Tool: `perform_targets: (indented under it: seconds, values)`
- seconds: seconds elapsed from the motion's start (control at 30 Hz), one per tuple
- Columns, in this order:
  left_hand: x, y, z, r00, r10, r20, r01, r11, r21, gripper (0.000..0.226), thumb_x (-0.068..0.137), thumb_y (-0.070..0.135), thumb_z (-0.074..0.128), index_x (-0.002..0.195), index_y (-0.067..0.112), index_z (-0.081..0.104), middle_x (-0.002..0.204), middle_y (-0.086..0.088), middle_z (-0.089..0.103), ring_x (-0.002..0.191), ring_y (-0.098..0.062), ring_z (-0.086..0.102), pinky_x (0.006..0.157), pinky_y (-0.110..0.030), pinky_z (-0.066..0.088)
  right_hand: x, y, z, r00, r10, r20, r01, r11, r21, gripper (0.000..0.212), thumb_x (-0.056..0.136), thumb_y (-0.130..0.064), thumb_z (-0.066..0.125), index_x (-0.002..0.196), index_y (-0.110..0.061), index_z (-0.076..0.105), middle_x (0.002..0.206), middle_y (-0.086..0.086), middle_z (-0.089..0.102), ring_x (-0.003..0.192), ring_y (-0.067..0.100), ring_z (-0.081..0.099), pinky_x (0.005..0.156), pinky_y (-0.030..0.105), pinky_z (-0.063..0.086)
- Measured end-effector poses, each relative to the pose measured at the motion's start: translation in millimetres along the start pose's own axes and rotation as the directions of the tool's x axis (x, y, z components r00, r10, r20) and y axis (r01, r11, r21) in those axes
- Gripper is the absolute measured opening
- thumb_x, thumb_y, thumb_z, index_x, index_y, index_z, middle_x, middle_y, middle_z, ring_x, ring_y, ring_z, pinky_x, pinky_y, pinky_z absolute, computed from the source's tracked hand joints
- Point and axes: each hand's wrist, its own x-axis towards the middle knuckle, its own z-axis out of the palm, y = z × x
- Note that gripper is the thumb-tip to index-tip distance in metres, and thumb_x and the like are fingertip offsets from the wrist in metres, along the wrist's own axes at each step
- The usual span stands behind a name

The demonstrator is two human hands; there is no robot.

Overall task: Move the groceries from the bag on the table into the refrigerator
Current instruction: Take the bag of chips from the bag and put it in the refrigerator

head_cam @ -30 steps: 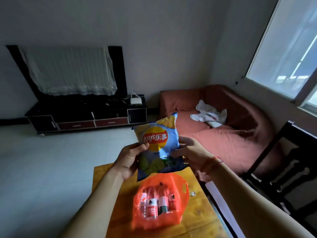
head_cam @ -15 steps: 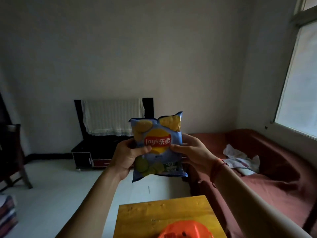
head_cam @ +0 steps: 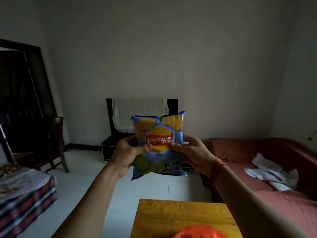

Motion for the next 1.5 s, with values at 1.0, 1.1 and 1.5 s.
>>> perform_targets:
  seconds: [1.0, 1.1, 1.5]
  values:
    - [-383.0, 147.6, -289.9, 0.711, 0.153, -0.686, 0.051, 0.962, 0.267, 0.045, 0.056, 0.019, 0.091, 0.098, 0.011, 0.075, 0.109, -0.012, 0.073, 0.101, -0.029, 0.07, 0.08, -0.034, 0.058, -51.2, 37.5, 477.6, 0.693, 0.025, 0.721, -0.124, 0.989, 0.085, 0.04, 0.086, -0.006, 0.07, 0.125, -0.009, 0.06, 0.114, 0.014, 0.072, 0.099, 0.031, 0.072, 0.074, 0.039, 0.06]
    - [-438.2, 160.8, -298.5, 0.592, 0.197, -0.781, 0.086, 0.948, 0.305, 0.029, 0.074, 0.003, 0.075, 0.102, 0.011, 0.071, 0.103, -0.007, 0.075, 0.099, -0.029, 0.071, 0.081, -0.035, 0.059, -76.8, 40.7, 528.8, 0.616, 0.03, 0.788, -0.159, 0.983, 0.088, 0.039, 0.086, -0.003, 0.07, 0.124, -0.007, 0.06, 0.112, 0.015, 0.073, 0.096, 0.031, 0.072, 0.073, 0.039, 0.061]
    - [-631.0, 206.8, -268.0, 0.116, 0.349, -0.93, 0.187, 0.912, 0.365, 0.041, 0.059, 0.017, 0.082, 0.099, 0.013, 0.072, 0.098, -0.003, 0.076, 0.093, -0.021, 0.072, 0.079, -0.032, 0.059, -202.7, 46.6, 688.2, 0.166, -0.05, 0.985, -0.23, 0.969, 0.088, 0.036, 0.086, -0.002, 0.071, 0.12, -0.008, 0.066, 0.112, 0.013, 0.073, 0.101, 0.033, 0.071, 0.086, 0.047, 0.058]
